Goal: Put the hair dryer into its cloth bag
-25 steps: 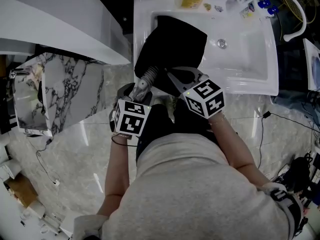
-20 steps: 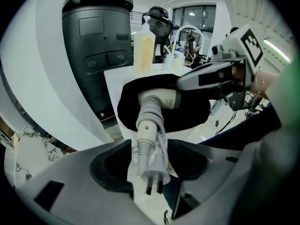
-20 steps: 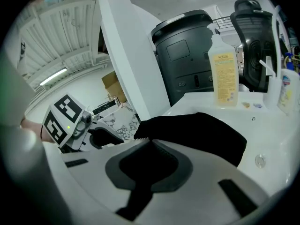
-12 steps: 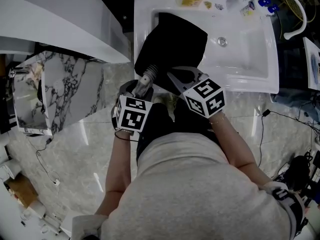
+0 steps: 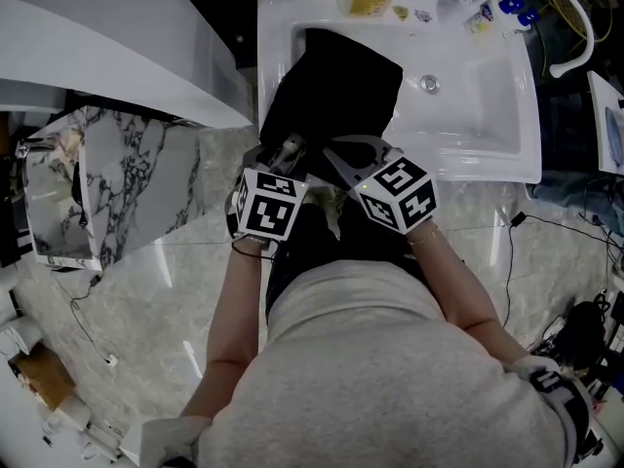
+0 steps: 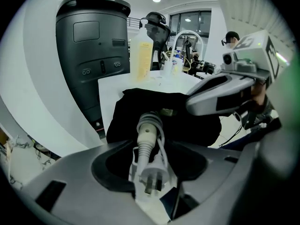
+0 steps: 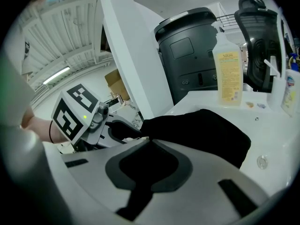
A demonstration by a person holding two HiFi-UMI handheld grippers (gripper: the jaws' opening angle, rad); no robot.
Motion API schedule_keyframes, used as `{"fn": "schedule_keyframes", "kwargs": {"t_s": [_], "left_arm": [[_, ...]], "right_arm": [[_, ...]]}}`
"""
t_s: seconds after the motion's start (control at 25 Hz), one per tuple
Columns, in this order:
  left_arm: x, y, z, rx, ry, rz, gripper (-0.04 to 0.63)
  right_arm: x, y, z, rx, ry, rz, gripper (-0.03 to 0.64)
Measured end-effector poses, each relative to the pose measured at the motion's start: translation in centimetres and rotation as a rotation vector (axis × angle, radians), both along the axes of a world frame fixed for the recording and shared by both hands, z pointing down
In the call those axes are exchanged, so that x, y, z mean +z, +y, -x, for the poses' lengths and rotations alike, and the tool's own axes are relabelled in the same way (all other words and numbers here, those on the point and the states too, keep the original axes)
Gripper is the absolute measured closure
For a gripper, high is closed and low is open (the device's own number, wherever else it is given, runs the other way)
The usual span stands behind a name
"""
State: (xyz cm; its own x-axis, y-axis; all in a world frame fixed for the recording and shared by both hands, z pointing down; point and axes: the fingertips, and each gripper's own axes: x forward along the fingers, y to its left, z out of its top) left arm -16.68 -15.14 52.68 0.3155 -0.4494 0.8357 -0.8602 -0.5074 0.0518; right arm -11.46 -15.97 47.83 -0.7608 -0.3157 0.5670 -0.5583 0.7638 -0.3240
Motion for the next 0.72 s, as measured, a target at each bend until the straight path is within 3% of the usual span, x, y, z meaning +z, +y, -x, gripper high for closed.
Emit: {"fn": "schedule_keyframes", "kwargs": {"t_s": [0.72], "left_arm": [[1.5,-3.2,-1.8,0.012,-0.005,0.011,0.373]], "right_arm": [[1.3,0.7,0.4,-0.022,0.013,0.034,0.606]]}}
